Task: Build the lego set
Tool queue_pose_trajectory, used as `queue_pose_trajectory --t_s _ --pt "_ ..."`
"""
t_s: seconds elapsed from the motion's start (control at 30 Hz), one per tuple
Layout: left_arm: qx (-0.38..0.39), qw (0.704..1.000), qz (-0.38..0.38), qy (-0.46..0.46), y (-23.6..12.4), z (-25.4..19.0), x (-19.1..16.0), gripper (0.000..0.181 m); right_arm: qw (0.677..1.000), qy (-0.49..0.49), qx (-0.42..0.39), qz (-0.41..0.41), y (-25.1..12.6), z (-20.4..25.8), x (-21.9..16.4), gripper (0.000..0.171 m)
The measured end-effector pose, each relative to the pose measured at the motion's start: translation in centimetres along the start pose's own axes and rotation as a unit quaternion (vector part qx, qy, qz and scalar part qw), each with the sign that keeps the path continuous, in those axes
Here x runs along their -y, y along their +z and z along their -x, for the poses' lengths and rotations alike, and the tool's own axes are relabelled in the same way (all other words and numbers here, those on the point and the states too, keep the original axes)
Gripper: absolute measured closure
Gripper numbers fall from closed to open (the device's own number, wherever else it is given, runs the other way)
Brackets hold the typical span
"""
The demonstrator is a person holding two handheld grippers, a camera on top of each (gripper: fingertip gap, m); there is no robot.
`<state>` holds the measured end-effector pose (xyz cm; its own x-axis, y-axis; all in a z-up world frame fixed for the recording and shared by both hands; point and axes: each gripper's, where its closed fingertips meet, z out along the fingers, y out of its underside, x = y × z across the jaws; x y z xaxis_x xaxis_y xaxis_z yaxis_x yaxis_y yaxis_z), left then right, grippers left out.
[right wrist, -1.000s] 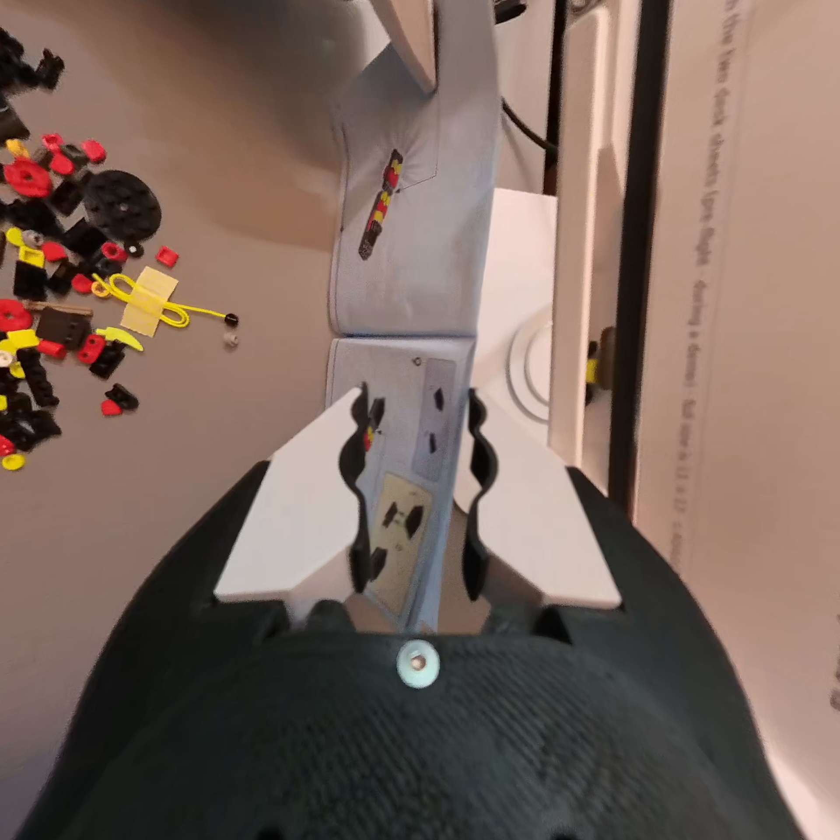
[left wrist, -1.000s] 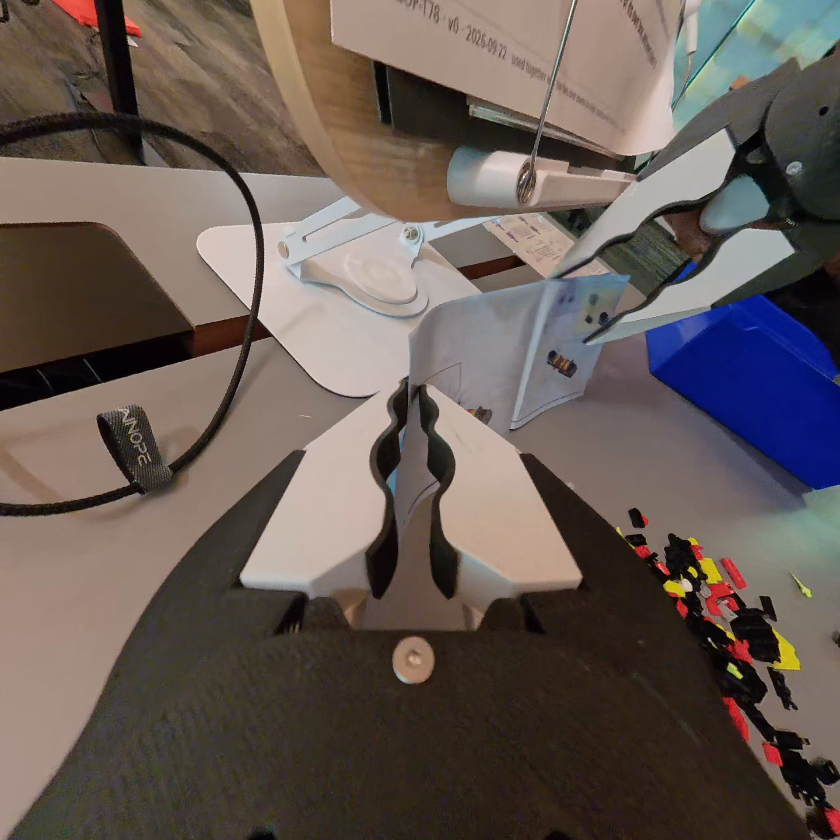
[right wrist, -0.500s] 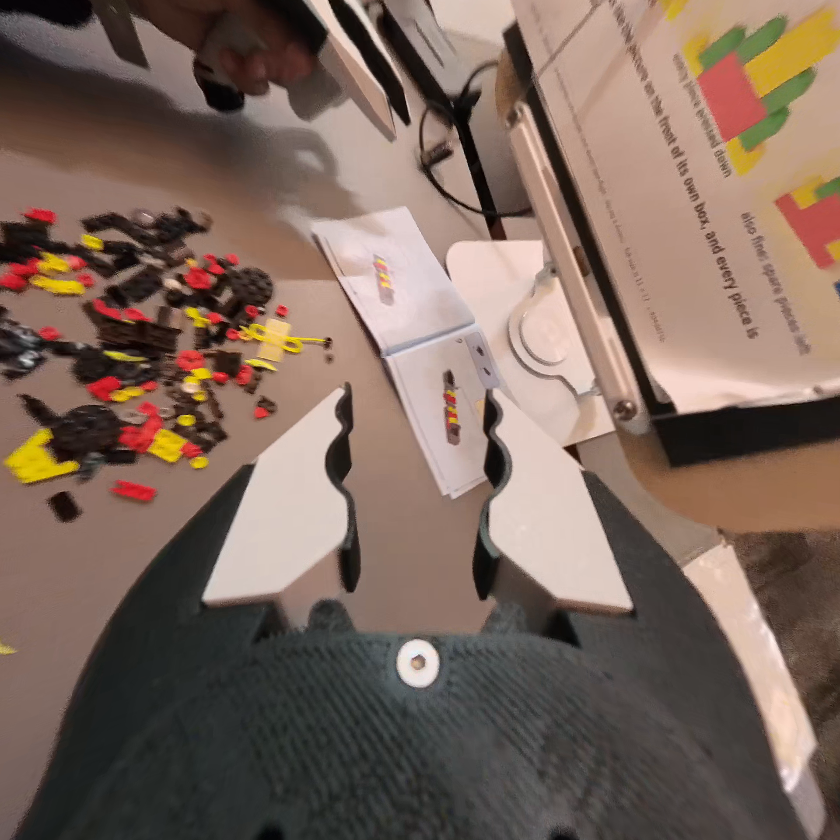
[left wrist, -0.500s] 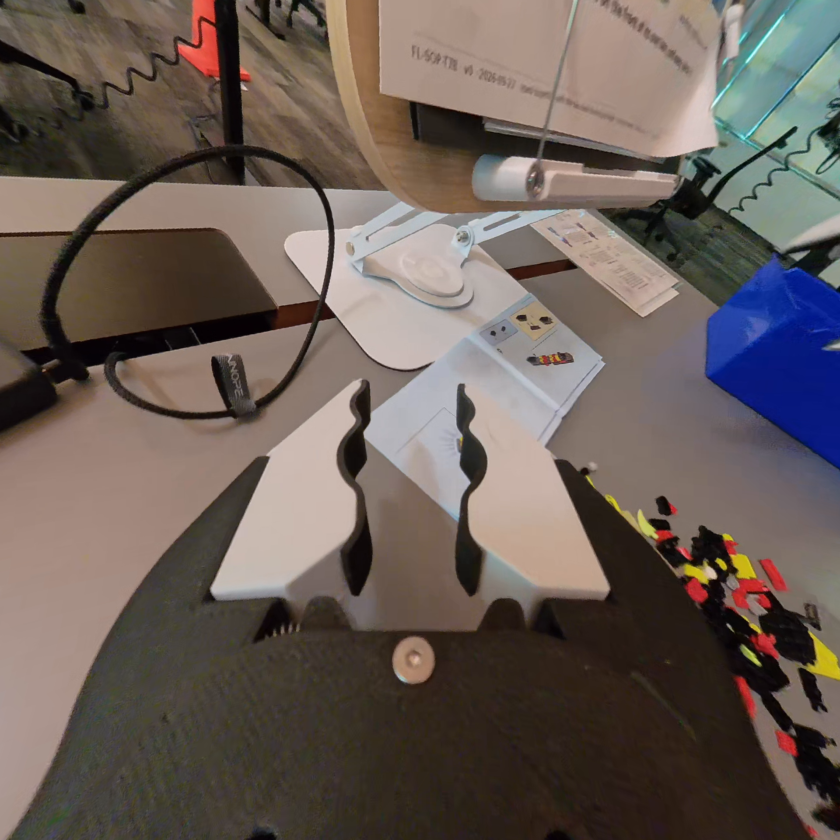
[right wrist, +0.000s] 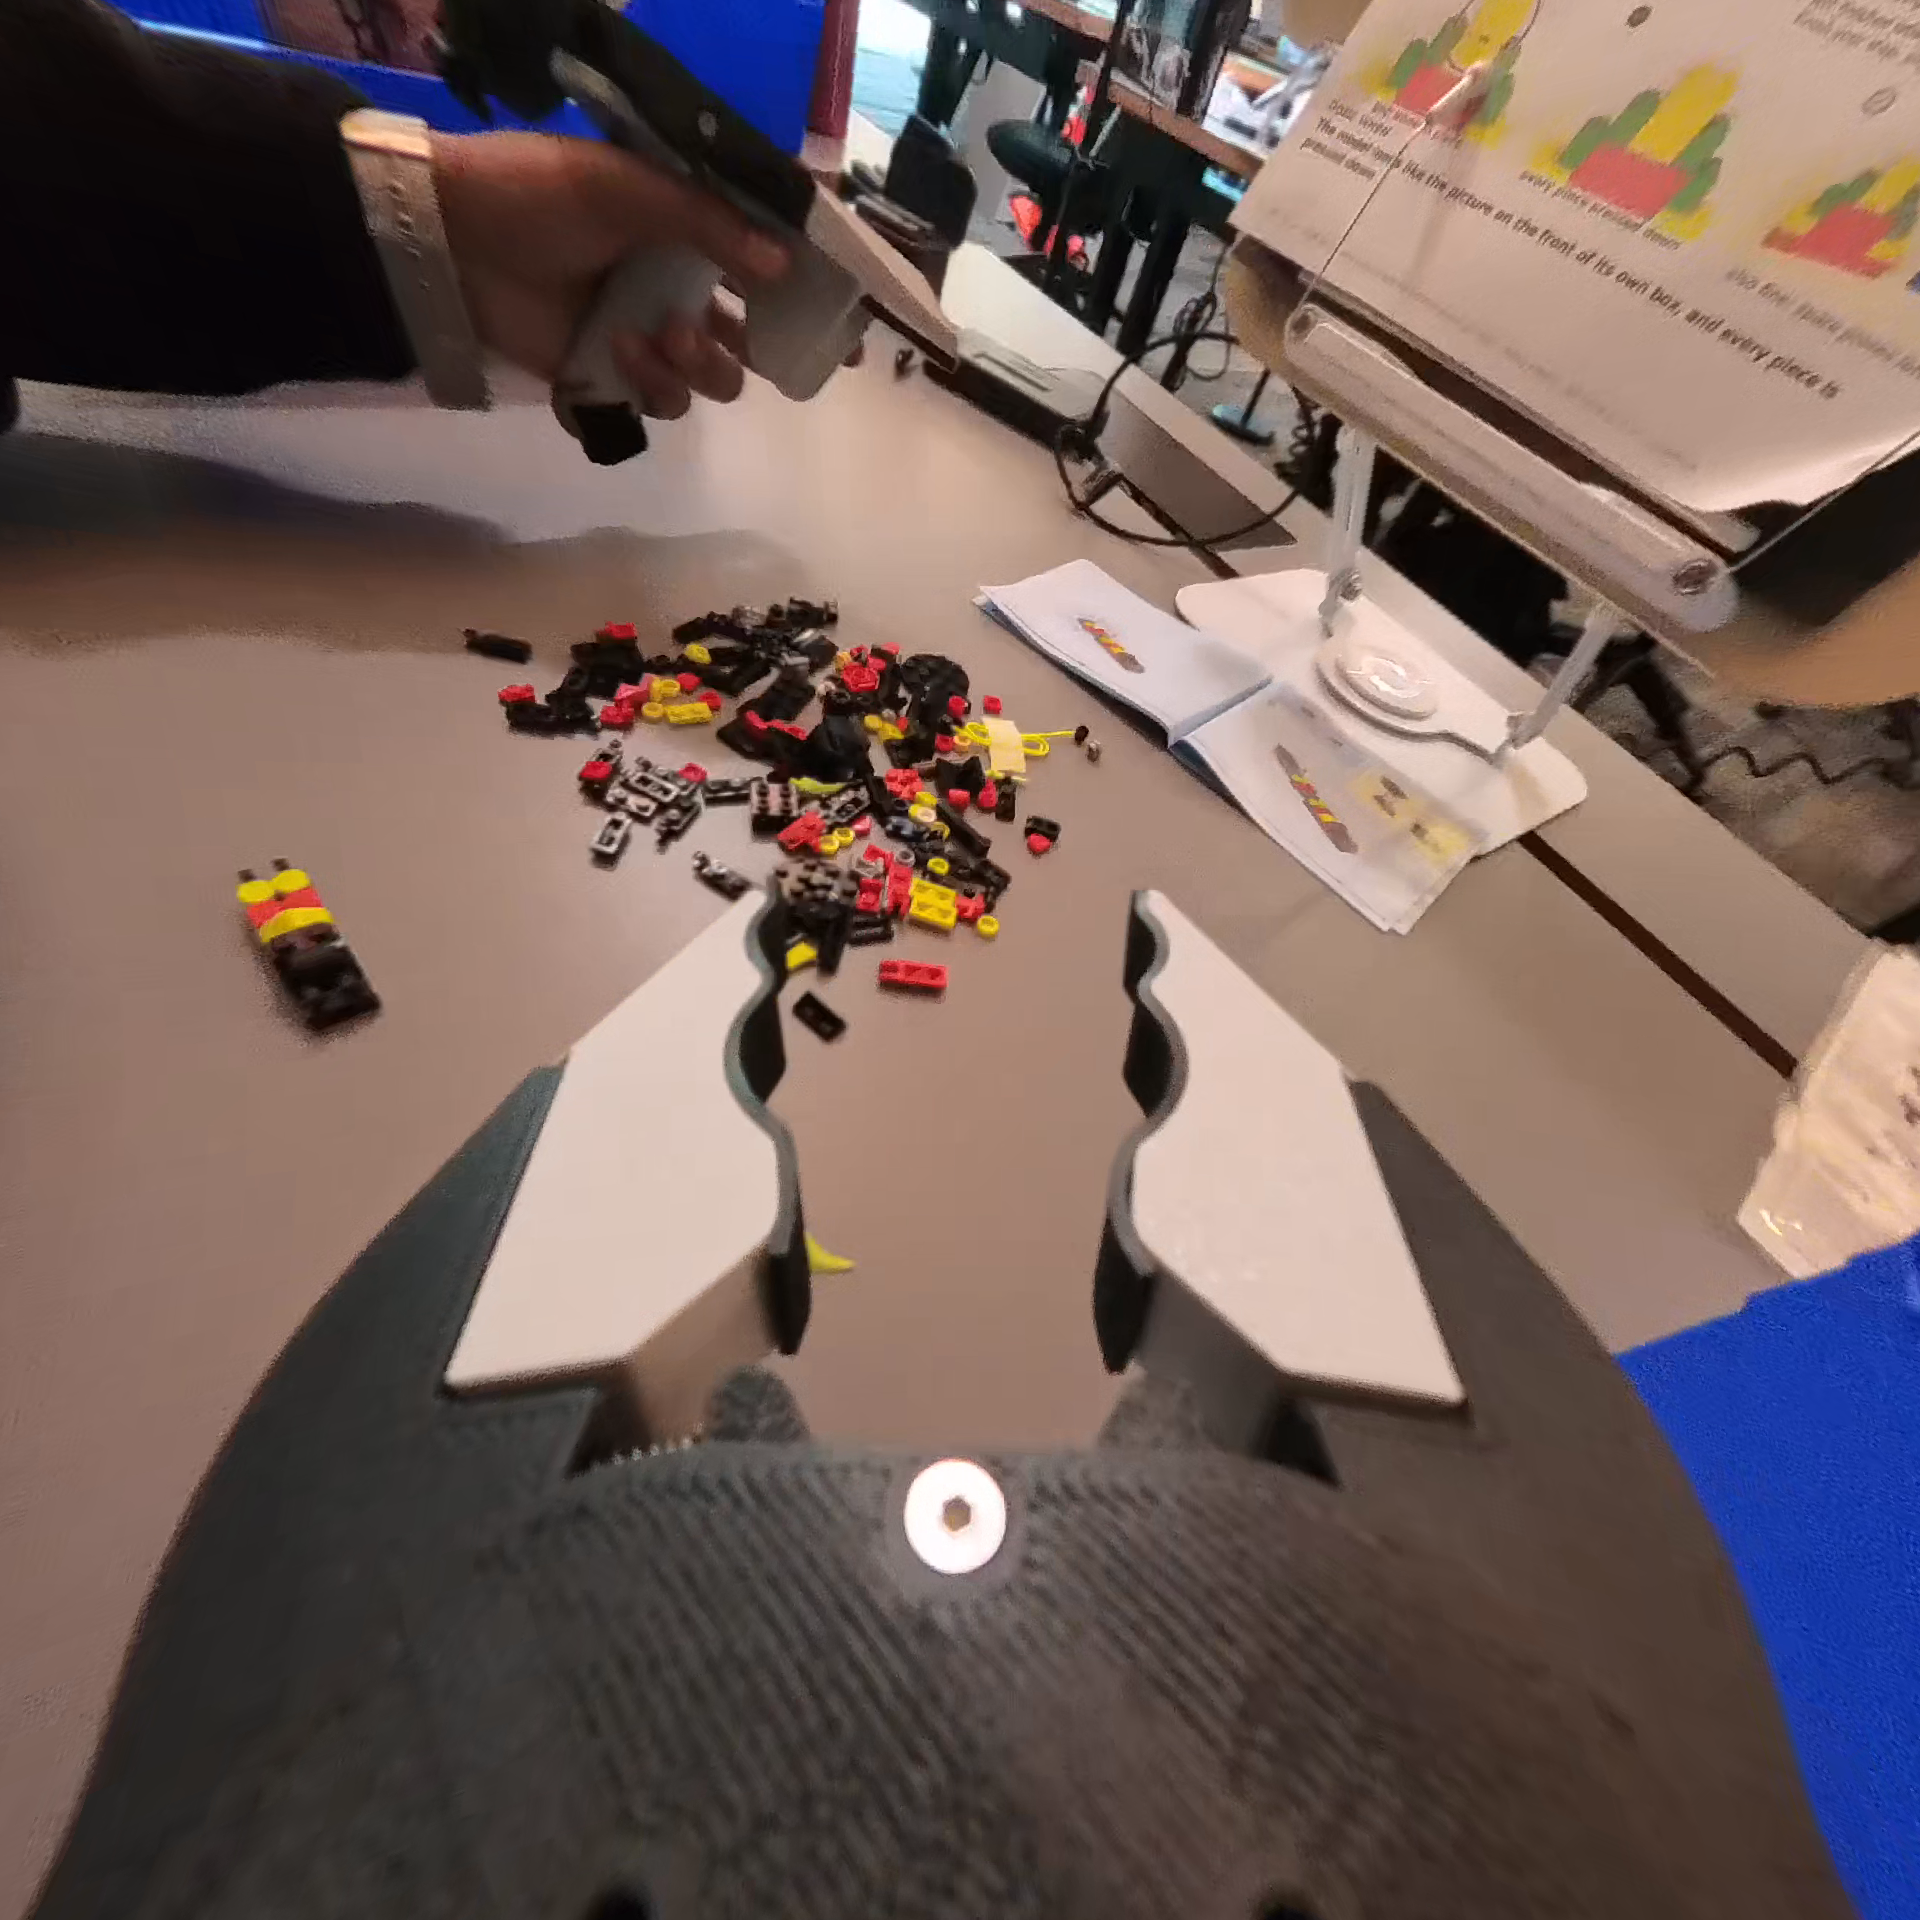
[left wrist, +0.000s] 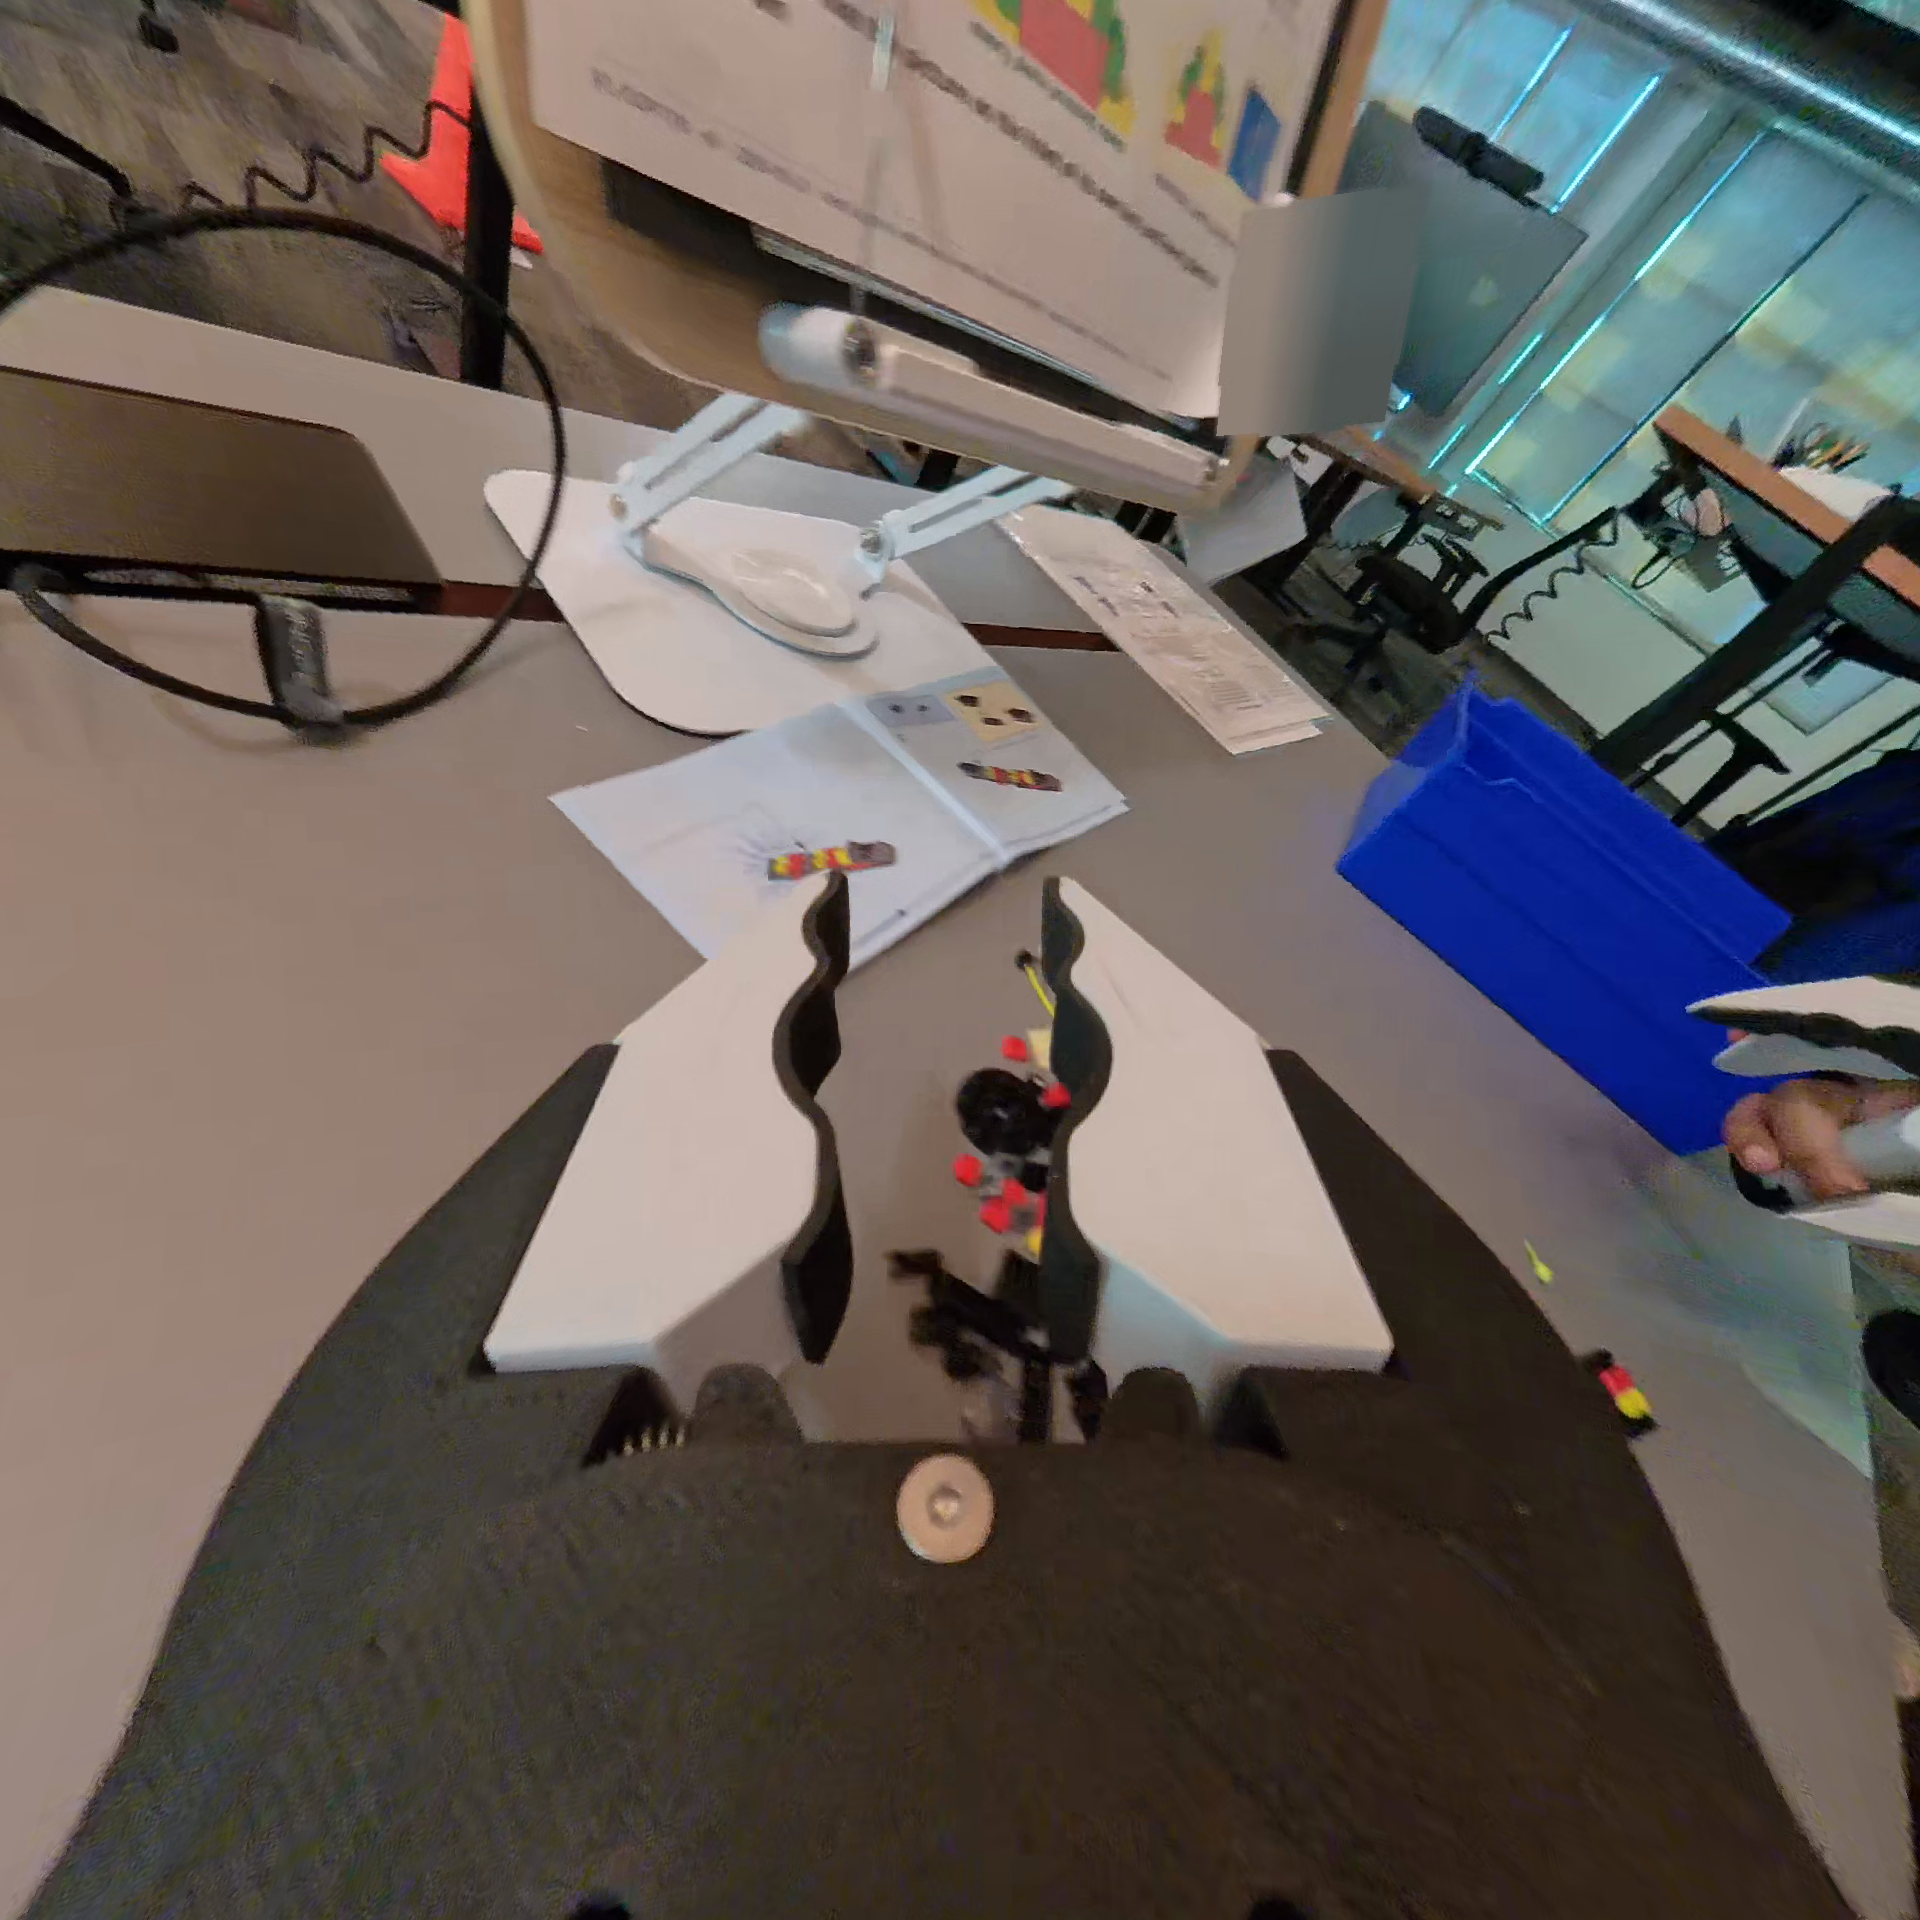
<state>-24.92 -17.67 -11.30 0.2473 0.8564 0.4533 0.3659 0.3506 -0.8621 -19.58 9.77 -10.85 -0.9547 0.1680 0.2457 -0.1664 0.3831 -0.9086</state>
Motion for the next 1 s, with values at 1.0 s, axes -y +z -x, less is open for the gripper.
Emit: queue_pose_trajectory --t_s 1.0 --pt "0.048 0.995 0.015 0.083 -3.8 -7.6 -8.4 0.138 0.970 0.234 0.022 -0.063 0.3 2.3 0.7 0.100"
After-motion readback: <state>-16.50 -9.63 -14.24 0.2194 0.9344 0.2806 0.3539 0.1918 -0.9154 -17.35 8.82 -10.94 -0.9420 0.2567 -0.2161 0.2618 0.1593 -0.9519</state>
